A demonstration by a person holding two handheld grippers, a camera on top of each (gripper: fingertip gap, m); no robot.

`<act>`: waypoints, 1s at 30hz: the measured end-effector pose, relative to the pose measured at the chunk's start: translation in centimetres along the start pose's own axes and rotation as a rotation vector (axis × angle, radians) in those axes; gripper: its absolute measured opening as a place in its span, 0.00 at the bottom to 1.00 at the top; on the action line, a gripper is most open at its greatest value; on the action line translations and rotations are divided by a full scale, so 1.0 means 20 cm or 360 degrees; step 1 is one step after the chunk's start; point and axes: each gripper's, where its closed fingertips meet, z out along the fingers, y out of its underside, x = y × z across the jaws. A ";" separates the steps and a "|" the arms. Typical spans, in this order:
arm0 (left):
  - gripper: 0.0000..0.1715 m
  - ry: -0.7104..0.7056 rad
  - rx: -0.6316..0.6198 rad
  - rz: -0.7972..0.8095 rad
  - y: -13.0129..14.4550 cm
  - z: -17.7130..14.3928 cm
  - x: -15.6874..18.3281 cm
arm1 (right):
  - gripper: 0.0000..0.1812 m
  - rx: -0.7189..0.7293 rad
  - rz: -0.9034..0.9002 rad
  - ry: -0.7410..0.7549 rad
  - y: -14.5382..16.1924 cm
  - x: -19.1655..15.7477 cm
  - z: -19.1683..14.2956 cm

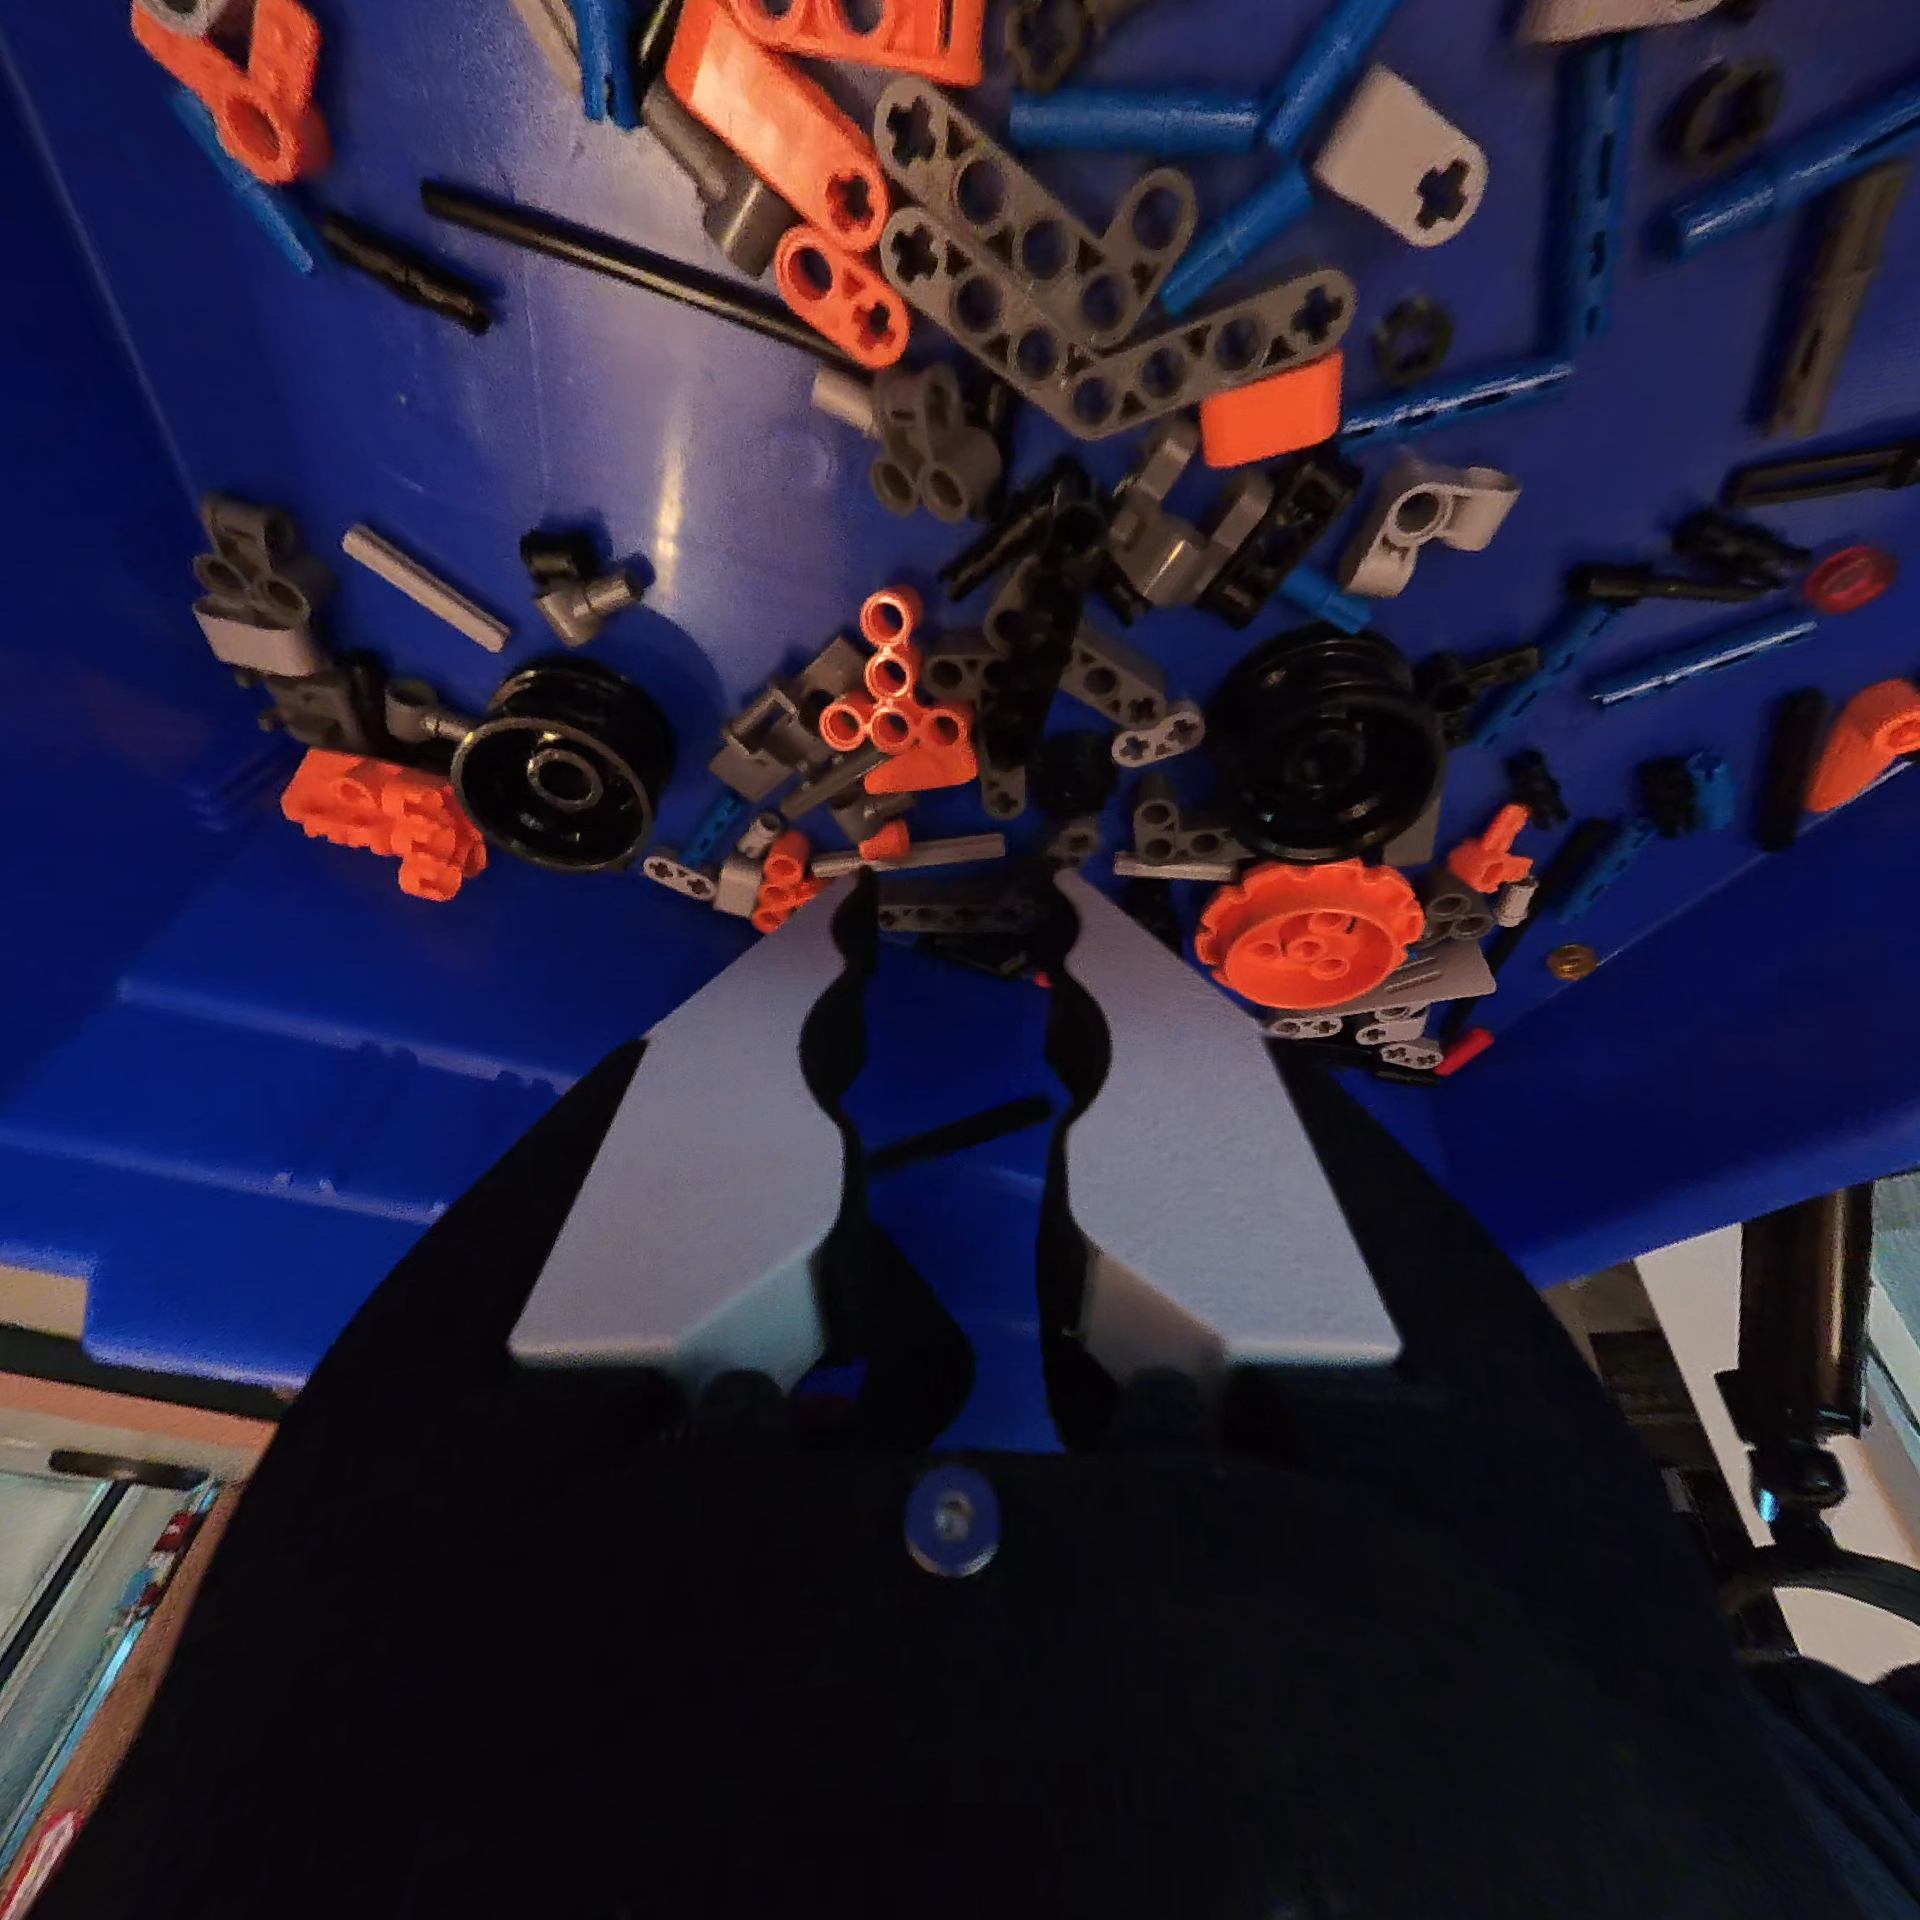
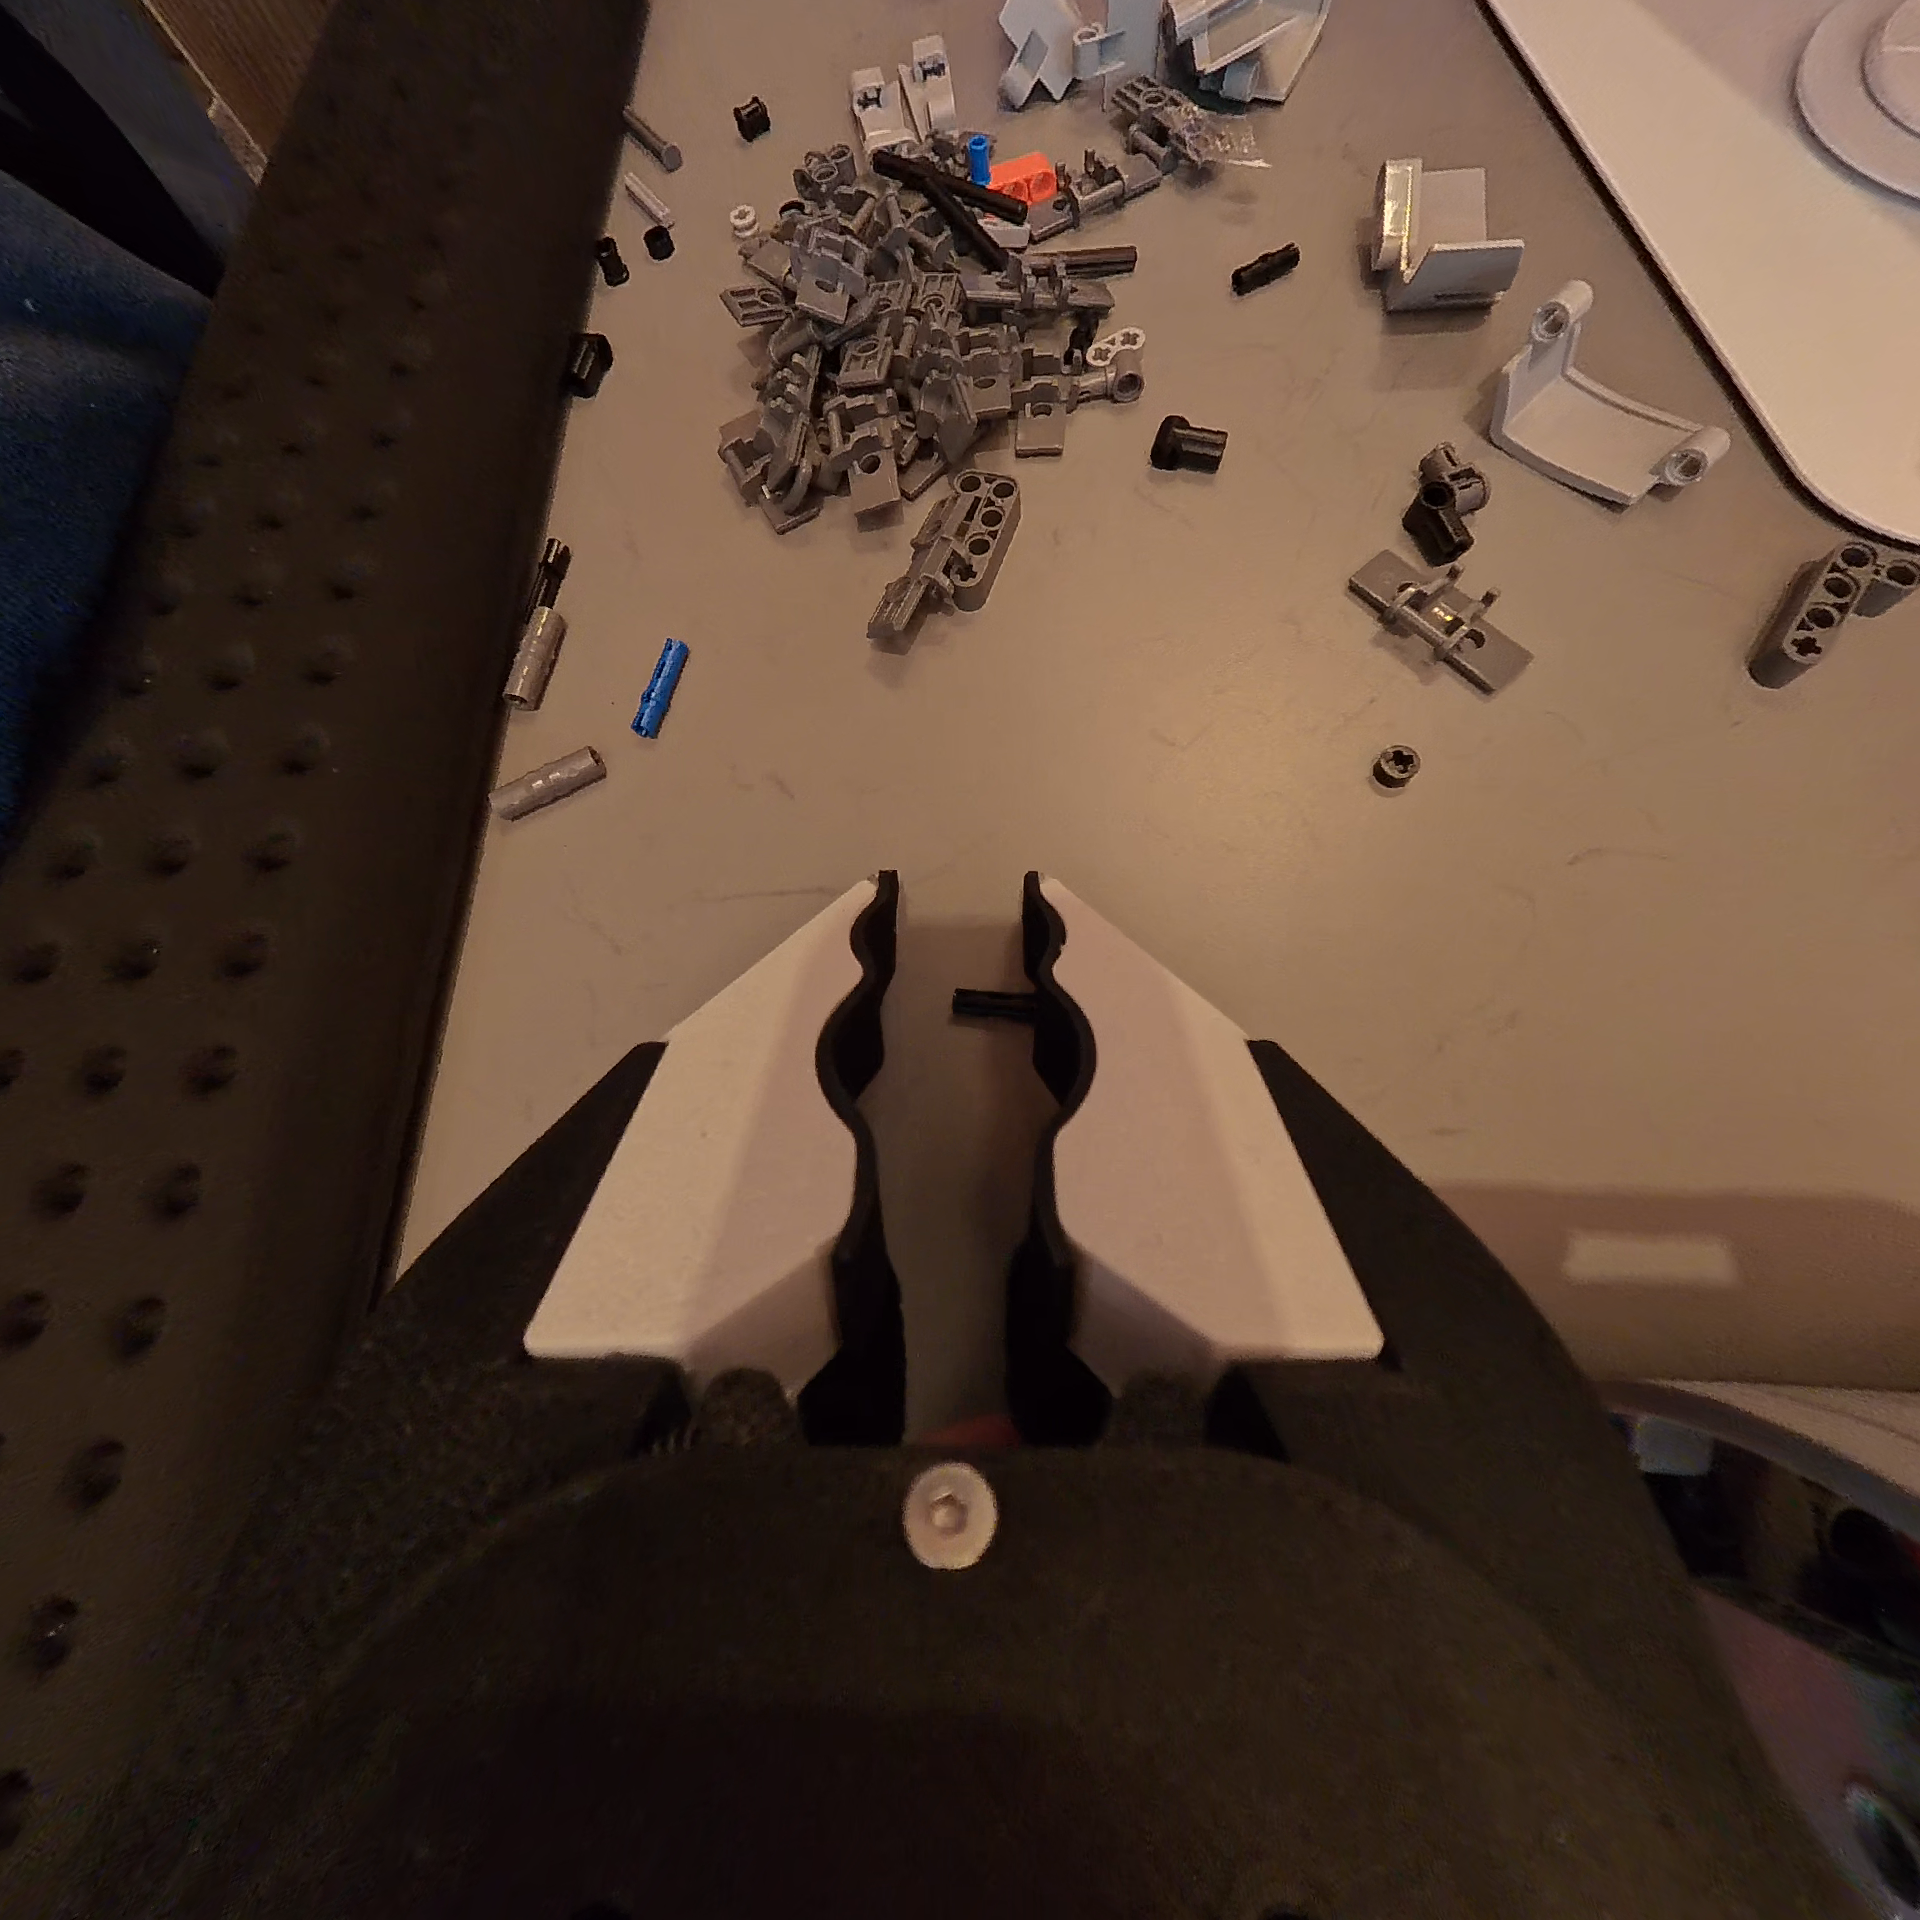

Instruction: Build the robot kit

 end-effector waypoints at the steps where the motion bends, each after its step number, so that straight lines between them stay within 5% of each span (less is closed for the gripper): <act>1: 0.13 0.0043 0.0021 0.0002 -0.01 0.00 0.01 | 0.12 0.0001 0.0001 -0.0002 0.00 0.00 0.00; 6: 0.00 0.0135 0.0081 0.0011 -0.03 0.00 0.03 | 0.12 0.0003 -0.0006 -0.0003 0.00 0.00 0.00; 17: 0.00 -0.0033 0.0252 -0.0008 -0.04 -0.14 -0.08 | 0.12 0.0003 0.0006 -0.0007 0.00 0.00 0.00; 24: 0.22 0.0034 0.0069 -0.0147 0.00 -0.02 -0.11 | 0.12 0.0004 -0.0003 -0.0005 0.00 0.00 0.00; 30: 0.09 0.0084 0.0039 -0.0178 -0.02 0.03 -0.12 | 0.12 0.0008 -0.0004 -0.0011 0.00 -0.01 -0.01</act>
